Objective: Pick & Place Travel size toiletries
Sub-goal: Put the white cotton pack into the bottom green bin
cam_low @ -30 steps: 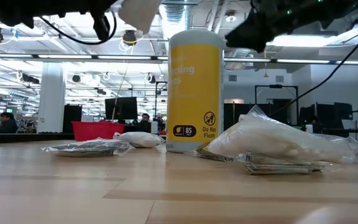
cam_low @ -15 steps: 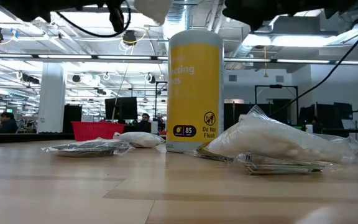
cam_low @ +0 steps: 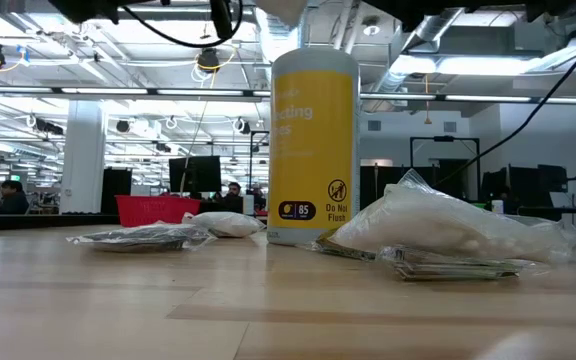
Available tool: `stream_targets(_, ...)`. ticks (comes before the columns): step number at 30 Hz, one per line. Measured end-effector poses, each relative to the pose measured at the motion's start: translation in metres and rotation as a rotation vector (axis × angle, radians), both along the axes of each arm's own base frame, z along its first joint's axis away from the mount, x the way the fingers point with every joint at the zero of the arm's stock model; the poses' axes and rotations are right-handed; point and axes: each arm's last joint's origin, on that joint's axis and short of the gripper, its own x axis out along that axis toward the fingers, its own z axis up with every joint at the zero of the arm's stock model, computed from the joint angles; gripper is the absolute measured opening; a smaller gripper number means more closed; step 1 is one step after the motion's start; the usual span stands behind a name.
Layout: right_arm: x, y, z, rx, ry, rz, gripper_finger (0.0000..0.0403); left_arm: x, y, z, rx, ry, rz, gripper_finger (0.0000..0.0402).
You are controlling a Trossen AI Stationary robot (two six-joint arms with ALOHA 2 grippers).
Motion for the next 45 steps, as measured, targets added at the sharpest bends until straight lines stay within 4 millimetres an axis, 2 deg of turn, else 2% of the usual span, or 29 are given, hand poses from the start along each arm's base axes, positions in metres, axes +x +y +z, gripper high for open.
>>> stream_targets(7,0.000,0.001,0.001,-0.004,-0.008,0.003,0.0163,0.018,-0.001,-0.001,0.010,0.017,-0.007,0.0000)
stream_targets(13,0.007,0.009,-0.003,-0.076,-0.021,0.036,0.0163,0.031,-0.001,0.002,0.032,0.010,-0.003,0.0000)
stream_targets(22,0.025,0.012,-0.011,-0.121,-0.078,-0.014,0.0163,0.032,-0.001,0.005,0.050,0.000,-0.001,0.0000)
stream_targets(31,0.025,0.013,-0.004,-0.112,-0.151,-0.021,0.0160,0.032,-0.002,0.005,0.053,0.000,-0.014,0.0000)
stream_targets(35,0.025,0.014,-0.004,-0.111,-0.155,-0.017,0.0124,0.032,-0.002,0.005,0.053,0.001,-0.013,0.0000)
stream_targets(41,0.025,0.014,-0.004,-0.123,-0.150,-0.018,0.0016,0.032,-0.002,0.005,0.054,0.002,-0.012,0.0000)
stream_targets(45,0.025,0.014,-0.005,-0.130,-0.148,-0.017,0.0021,0.032,-0.002,0.005,0.055,0.002,-0.012,0.0000)
